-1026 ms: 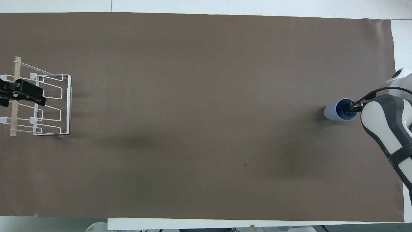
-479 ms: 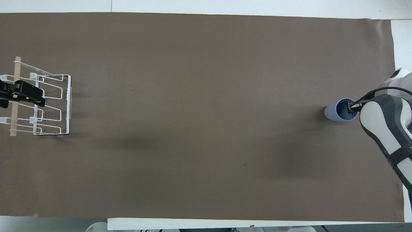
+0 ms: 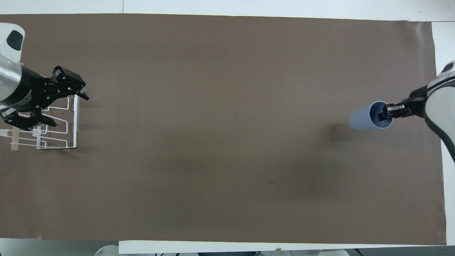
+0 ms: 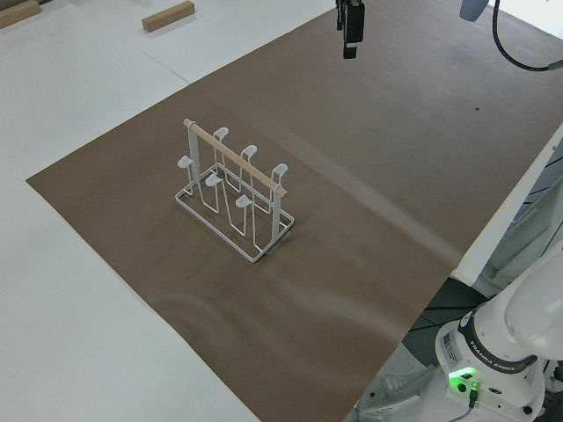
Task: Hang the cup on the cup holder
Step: 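Lift the cup with the right gripper while the left gripper approaches, then grasp the cup rim with the left gripper from the right gripper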
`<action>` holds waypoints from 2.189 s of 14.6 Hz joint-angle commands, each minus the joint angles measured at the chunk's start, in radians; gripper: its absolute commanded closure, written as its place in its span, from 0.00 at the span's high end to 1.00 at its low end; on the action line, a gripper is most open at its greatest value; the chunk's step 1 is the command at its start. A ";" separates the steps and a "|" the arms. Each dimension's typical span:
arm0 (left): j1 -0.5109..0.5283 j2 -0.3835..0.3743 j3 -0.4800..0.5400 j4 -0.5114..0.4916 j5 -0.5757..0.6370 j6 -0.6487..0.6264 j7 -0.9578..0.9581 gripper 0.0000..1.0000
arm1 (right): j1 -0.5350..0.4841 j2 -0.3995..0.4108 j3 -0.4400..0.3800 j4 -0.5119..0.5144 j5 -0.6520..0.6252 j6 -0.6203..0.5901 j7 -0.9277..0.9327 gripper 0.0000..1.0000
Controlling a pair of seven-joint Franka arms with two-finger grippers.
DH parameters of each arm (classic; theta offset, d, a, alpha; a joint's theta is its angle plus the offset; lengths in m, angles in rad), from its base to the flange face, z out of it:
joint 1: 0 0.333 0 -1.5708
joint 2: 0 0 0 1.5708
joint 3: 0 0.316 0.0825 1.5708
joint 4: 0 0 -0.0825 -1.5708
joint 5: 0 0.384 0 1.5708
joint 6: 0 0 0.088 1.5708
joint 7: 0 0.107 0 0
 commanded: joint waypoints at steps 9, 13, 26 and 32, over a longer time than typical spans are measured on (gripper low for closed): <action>-0.195 -0.018 0.002 -0.067 -0.404 0.250 -0.826 1.00 | 0.310 -0.034 0.021 -0.025 0.665 0.019 0.229 0.00; -0.282 -0.015 -0.007 -0.103 -0.435 0.362 -0.832 1.00 | 0.404 -0.065 0.021 -0.115 0.830 0.154 0.312 0.00; -0.439 0.089 -0.008 -0.193 -0.436 0.680 -0.922 1.00 | 0.476 -0.077 0.023 -0.143 0.856 0.183 0.337 0.00; -0.456 0.094 -0.007 -0.225 -0.434 0.655 -0.915 1.00 | 0.485 -0.079 0.023 -0.144 0.856 0.183 0.343 0.00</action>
